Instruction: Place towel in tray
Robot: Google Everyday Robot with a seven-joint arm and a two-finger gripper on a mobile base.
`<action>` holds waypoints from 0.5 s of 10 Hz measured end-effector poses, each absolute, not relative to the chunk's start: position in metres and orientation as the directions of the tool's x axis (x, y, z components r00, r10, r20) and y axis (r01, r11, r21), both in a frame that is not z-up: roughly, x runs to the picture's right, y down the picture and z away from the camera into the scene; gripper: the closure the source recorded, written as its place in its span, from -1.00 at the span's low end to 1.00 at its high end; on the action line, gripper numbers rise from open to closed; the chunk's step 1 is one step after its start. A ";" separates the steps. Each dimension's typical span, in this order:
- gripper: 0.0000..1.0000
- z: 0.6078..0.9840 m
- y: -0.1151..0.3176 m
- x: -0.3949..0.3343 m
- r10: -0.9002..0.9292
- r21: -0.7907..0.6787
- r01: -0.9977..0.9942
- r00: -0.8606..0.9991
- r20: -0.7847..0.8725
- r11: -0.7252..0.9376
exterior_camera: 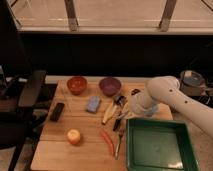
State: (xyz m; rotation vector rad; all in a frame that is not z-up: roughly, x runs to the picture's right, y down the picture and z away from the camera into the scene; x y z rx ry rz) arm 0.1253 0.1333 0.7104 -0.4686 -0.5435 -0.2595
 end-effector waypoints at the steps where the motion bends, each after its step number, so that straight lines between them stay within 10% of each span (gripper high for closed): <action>1: 1.00 0.709 0.137 0.139 -0.096 -0.368 0.335 0.839 0.536 0.868; 5: 1.00 0.705 0.183 0.201 0.027 -0.463 0.210 0.890 0.454 0.861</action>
